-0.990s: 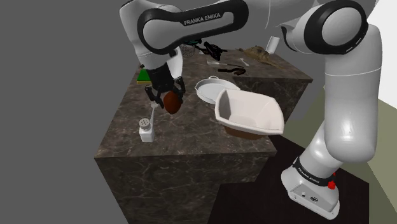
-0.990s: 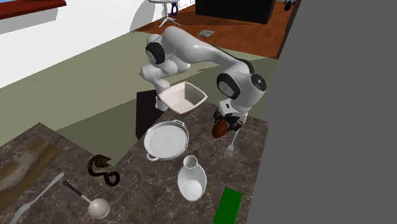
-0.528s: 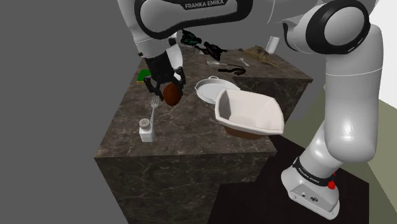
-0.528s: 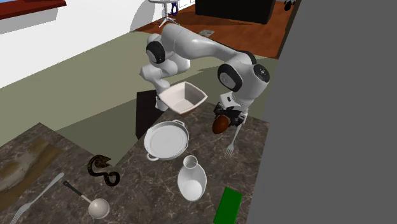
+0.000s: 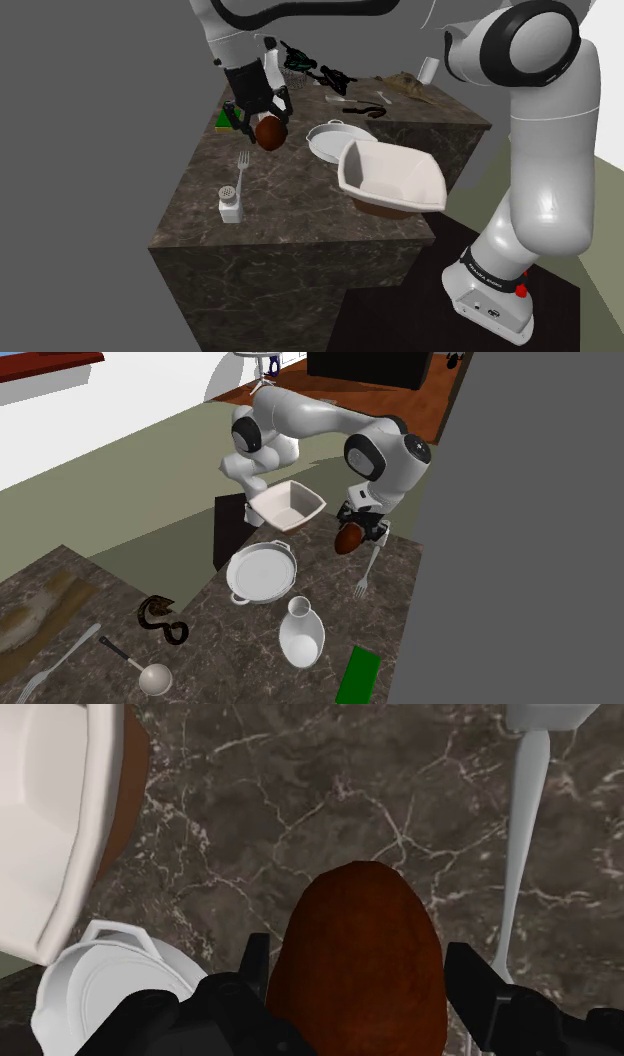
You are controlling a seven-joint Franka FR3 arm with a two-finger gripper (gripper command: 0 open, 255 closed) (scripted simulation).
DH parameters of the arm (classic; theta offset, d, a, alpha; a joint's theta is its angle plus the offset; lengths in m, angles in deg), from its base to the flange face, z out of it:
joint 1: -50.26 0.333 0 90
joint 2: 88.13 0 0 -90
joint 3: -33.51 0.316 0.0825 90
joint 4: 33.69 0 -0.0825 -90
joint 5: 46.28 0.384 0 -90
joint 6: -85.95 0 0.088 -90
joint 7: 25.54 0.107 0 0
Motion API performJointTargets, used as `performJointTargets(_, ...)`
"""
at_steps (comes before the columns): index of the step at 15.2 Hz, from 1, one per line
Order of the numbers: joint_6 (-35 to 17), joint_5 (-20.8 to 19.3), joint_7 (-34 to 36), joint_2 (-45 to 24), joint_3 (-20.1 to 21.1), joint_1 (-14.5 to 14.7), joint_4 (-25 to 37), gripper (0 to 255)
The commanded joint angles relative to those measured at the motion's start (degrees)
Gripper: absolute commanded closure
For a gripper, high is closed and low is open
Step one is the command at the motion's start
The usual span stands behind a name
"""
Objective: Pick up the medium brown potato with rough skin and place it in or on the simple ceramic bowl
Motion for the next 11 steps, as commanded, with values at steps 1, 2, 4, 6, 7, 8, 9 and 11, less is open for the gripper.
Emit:
performJointTargets(1, 1.81, -0.19, -0.17, -0.41, -0.03, 0.40, 2.23, 255)
performJointTargets(2, 2.71, -0.29, -0.22, -0.62, -0.04, 0.62, 3.34, 255)
performJointTargets(4, 4.57, -0.52, -0.33, -1.12, -0.07, 1.14, 5.72, 255)
performJointTargets(6, 6.52, -0.82, -0.44, -1.75, -0.12, 1.73, 8.32, 255)
performJointTargets(7, 7.53, -1.00, -0.51, -2.12, -0.16, 2.07, 9.71, 255)
performJointTargets(8, 8.58, -1.20, -0.57, -2.53, -0.20, 2.44, 11.18, 255)
performJointTargets(9, 9.66, -1.42, -0.65, -2.98, -0.25, 2.84, 12.74, 255)
performJointTargets(11, 11.96, -1.95, -0.82, -4.06, -0.40, 3.76, 16.16, 255)
